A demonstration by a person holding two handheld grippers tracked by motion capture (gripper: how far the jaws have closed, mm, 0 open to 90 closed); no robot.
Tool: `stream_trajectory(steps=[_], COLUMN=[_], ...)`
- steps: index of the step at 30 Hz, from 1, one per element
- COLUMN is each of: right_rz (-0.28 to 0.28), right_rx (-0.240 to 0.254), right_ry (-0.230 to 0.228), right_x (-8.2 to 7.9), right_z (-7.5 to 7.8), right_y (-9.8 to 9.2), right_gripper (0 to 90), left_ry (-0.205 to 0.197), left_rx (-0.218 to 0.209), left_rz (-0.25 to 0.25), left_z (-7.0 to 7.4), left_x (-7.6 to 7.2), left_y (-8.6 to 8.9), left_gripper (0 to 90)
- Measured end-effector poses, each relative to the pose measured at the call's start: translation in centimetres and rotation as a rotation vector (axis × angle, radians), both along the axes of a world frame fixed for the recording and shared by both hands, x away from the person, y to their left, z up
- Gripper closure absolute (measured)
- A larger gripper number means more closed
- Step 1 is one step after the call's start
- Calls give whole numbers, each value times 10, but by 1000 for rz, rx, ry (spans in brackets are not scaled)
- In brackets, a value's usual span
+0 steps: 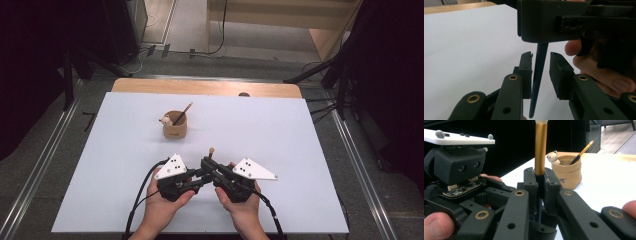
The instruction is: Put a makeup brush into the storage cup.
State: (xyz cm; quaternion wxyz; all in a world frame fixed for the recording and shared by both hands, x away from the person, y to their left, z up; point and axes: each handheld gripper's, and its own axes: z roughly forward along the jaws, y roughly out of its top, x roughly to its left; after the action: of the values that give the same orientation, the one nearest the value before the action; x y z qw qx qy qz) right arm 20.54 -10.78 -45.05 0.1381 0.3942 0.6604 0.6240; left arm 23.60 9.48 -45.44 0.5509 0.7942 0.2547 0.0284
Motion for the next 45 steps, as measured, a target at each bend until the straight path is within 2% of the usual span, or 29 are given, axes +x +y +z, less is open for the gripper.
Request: stream_trajectory(steps=[6,11,17,21,22,23,26,28,33,35,36,38,41,45], right_rz=[11,13,14,14,13,8,-17,-43,-85,-99,-89,-78,-67,-75], right_rx=[-2,6,3,6,7,4,7,15,40,37,26,21,-5,-44], right_ry=[3,5,8,11,11,9,-9,-18,-16,-17,-28,-38,-51,-41], right_x=[-1,-1,-1,0,0,0,-1,-2,0,0,0,0,1,3], right_z=[-1,0,-1,-1,-1,-1,1,3,10,12,13,14,16,14], right_y=[2,2,2,2,2,2,2,-1,-13,-17,-18,-21,-22,-23], right_gripper=[844,844,844,842,837,798,534,405,162,85,40,1,0,0], left_ry=[10,37,31,3,9,16,10,8,3,0,0,-3,-5,-11], left_rx=[-10,-34,-30,-12,-12,-13,-2,-1,-7,-8,-7,-8,-11,-15], left_rz=[-2,2,8,2,-3,-13,-11,-8,2,8,11,12,19,28], left_z=[1,1,1,1,1,1,0,0,0,1,1,1,1,2], left_x=[1,3,2,1,1,2,2,2,4,5,5,5,6,7], left_y=[0,3,2,1,0,0,1,1,3,5,6,7,9,12], left_gripper=[750,802,812,840,841,843,843,843,844,844,844,844,844,844])
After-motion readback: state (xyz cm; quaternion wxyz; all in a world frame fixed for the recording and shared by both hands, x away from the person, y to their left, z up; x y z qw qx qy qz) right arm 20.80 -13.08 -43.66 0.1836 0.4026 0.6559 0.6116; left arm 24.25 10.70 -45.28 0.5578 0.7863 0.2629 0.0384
